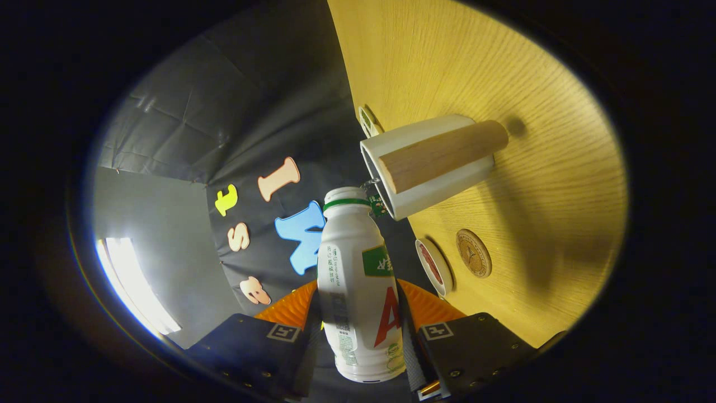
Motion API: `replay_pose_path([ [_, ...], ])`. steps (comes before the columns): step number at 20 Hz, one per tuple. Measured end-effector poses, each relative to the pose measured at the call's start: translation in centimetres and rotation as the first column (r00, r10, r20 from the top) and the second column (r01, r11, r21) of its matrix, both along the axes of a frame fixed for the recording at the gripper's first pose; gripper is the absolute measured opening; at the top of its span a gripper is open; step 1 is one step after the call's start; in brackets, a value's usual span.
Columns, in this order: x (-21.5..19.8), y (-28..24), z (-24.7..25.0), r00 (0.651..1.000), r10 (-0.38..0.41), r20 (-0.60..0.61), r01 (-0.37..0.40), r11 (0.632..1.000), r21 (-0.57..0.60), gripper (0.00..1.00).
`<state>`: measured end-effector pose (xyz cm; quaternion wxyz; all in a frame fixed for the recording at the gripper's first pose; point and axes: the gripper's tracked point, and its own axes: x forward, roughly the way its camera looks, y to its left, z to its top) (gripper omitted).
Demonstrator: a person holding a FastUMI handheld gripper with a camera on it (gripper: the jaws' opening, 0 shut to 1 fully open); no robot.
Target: Take the bottle from table, then pour the juice into the cup, finally place the bottle on the coaster
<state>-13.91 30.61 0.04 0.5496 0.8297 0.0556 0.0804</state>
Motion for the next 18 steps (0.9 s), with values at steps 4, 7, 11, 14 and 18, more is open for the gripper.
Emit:
replay_pose_path([
  [4, 0.27, 0.14, 0.04, 1.0, 0.0, -0.007, 0.0, 1.0, 0.006, 0.64],
  [7, 0.27, 0.16, -0.05, 1.0, -0.004, -0.014, 0.004, 1.0, 0.014, 0.64],
  [11, 0.3, 0.18, 0.08, 1.0, -0.011, -0.027, 0.012, 0.999, 0.032, 0.63],
  [14, 0.35, 0.47, 0.12, 0.999, -0.013, -0.033, 0.014, 0.999, 0.037, 0.64],
  [18, 0.57, 0.3, 0.09, 0.999, -0.021, -0.043, 0.024, 0.998, 0.056, 0.63],
])
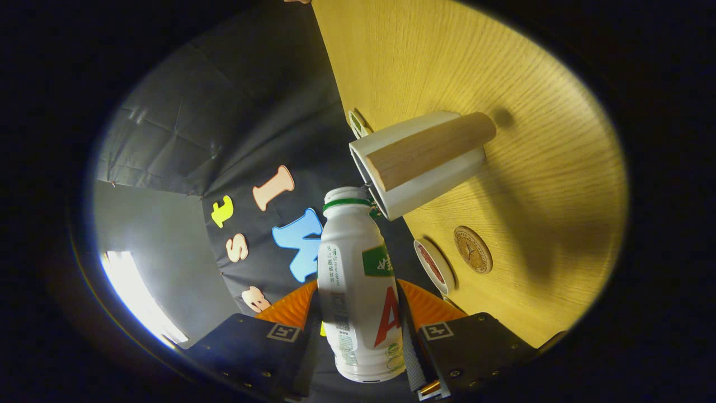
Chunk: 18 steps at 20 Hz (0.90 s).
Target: Take the bottle from table, then pour the juice into the cup, finally place the bottle on the coaster
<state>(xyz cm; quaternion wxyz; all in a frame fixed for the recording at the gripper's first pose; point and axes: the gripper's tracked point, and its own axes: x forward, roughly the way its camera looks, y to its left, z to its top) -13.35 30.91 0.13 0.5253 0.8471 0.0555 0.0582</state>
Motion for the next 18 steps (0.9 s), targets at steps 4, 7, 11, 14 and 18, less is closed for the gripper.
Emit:
replay_pose_path([
  [4, 0.29, -0.04, 0.2, 1.0, -0.012, -0.013, 0.013, 1.0, 0.023, 0.63],
  [7, 0.33, -0.02, 0.28, 1.0, -0.017, -0.018, 0.018, 0.999, 0.03, 0.64],
  [11, 0.36, -0.28, 0.08, 0.999, -0.032, -0.04, 0.034, 0.998, 0.054, 0.63],
  [14, 0.57, -0.29, 0.14, 0.998, -0.039, -0.053, 0.043, 0.997, 0.07, 0.63],
  [18, 0.78, -0.57, 0.42, 0.997, -0.05, -0.064, 0.055, 0.994, 0.094, 0.64],
])
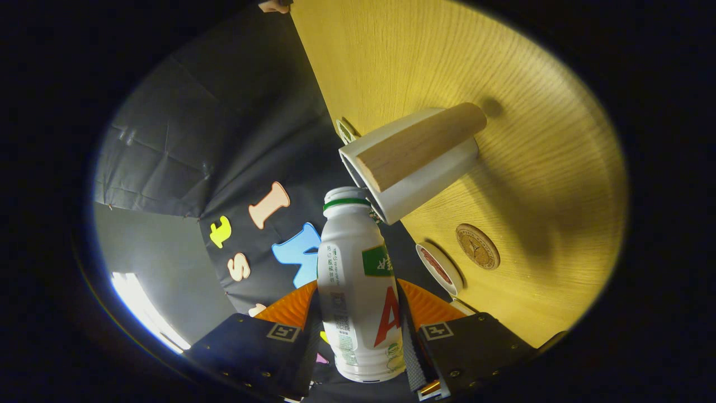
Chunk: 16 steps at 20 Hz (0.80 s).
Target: Take the bottle from table, then pour the juice into the cup, finally place the bottle on the coaster
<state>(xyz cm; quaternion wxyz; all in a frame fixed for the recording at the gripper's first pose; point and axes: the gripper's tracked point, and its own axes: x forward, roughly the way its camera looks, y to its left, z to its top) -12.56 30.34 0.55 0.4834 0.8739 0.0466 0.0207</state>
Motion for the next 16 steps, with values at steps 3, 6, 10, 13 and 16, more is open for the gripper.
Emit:
replay_pose_path([
  [3, 0.25, -0.14, -0.24, 0.999, -0.008, -0.031, 0.009, 0.999, 0.032, 0.64],
  [6, 0.12, 0.13, -0.56, 0.999, -0.012, -0.048, 0.015, 0.999, 0.052, 0.64],
  [10, 0.37, 0.04, -0.2, 0.998, -0.023, -0.058, 0.028, 0.996, 0.08, 0.64],
  [13, 0.35, 0.18, 0.02, 0.997, -0.026, -0.068, 0.033, 0.994, 0.108, 0.64],
  [16, 0.36, -0.03, 0.17, 0.997, -0.029, -0.076, 0.038, 0.992, 0.121, 0.64],
])
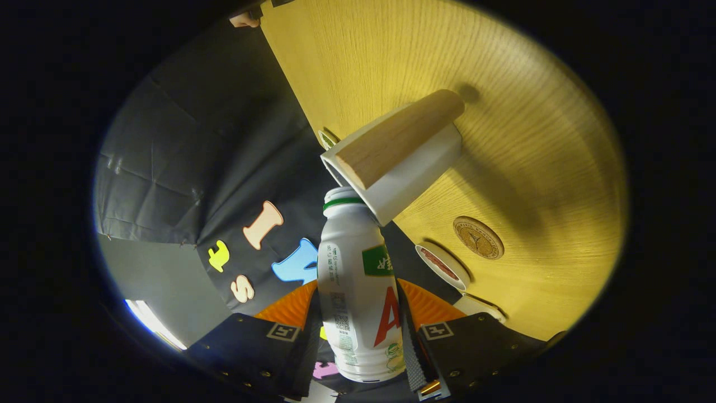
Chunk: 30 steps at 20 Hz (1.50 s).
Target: Take the bottle from table, then pour the juice into the cup, finally place the bottle on the coaster
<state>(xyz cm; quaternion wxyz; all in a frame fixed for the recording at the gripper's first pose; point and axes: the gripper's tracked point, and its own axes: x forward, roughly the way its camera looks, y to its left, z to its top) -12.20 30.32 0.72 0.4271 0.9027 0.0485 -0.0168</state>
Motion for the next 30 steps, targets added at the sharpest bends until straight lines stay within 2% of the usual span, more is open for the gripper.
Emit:
replay_pose_path([
  [19, 0.6, -0.3, 0.6, 0.999, -0.028, -0.025, 0.03, 0.997, 0.076, 0.64],
  [24, 0.6, -0.3, 0.6, 0.999, -0.025, -0.022, 0.026, 0.998, 0.063, 0.64],
  [26, 0.8, 0.0, 0.4, 1.0, -0.023, -0.008, 0.023, 1.0, 0.015, 0.64],
  [28, 1.1, 0.6, -0.2, 1.0, -0.008, 0.006, 0.009, 0.994, -0.106, 0.64],
  [30, 1.4, 1.1, -0.9, 1.0, 0.019, 0.016, -0.015, 0.973, -0.232, 0.64],
])
